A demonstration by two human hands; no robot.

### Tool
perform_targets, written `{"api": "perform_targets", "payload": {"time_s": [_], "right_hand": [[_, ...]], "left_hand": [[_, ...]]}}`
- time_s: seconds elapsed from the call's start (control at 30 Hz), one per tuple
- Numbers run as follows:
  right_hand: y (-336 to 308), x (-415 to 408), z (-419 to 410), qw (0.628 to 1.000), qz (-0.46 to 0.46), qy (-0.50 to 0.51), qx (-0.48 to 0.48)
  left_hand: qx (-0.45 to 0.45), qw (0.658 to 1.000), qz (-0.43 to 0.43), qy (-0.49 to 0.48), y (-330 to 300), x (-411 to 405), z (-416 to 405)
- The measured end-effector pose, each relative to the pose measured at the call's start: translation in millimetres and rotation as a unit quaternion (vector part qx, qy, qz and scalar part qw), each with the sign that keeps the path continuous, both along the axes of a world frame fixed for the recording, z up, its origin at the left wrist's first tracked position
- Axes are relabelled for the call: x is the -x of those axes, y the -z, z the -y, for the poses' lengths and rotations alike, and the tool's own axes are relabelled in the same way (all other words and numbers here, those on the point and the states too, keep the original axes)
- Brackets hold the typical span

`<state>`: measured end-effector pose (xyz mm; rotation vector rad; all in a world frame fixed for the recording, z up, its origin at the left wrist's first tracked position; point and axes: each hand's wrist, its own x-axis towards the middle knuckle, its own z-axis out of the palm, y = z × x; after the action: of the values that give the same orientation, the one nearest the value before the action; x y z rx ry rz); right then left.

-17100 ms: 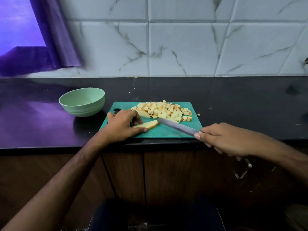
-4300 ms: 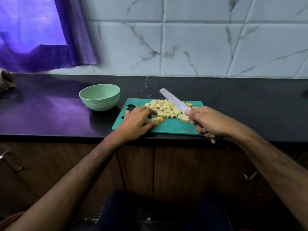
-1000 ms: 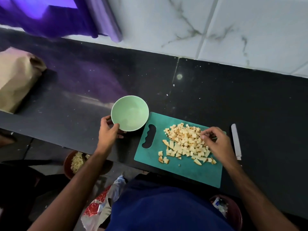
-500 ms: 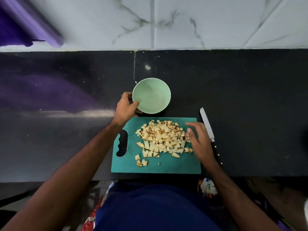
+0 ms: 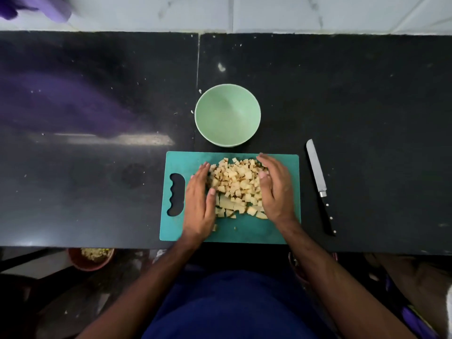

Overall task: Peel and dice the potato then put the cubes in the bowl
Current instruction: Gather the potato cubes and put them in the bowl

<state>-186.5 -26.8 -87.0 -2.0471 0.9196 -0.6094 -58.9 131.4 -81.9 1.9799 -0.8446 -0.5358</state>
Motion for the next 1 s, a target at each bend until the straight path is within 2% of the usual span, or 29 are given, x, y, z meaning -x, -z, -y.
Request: {"api": "perform_targets", "payload": {"time_s": [0.13,0.3,0.4,0.5,0.57,0.77,1.0], "right_hand": [[2.5,-6.4,-3.4,0.998,0.005,-0.037,0.045],[-0.1,-6.3,-4.0,0.998,0.025,-0.045,0.04],[-0.8,-10.1,-6.6,0.993,-0.034,-0.078,0.076],[-2.3,-13.1,-7.3,0.964,-0.144,-0.157,0.161],[-4.8,-12.8,-6.6,0.947,-0.176,-0.188,0.19],[-7.3,-16.9,-8.0,0.917,-0.224,-0.239,0.229],[-6.9,-24.7,-6.2,0.897,-0.209,-0.26,0.291]], "left_hand": [[0.01,1.0,0.012,-0.005,1.5,10.0,18.7],[0.026,0.999,0.005,-0.022,2.4,7.8,31.7],[0.044,0.999,-0.003,-0.009,1.6,3.6,34.8],[0.062,0.998,-0.015,0.002,1.4,0.1,37.4],[0.071,0.997,-0.016,0.009,2.1,-1.3,37.8],[0.069,0.997,-0.004,0.037,2.3,-2.8,37.4],[0.057,0.998,0.006,0.041,0.9,-0.8,36.9]]}}
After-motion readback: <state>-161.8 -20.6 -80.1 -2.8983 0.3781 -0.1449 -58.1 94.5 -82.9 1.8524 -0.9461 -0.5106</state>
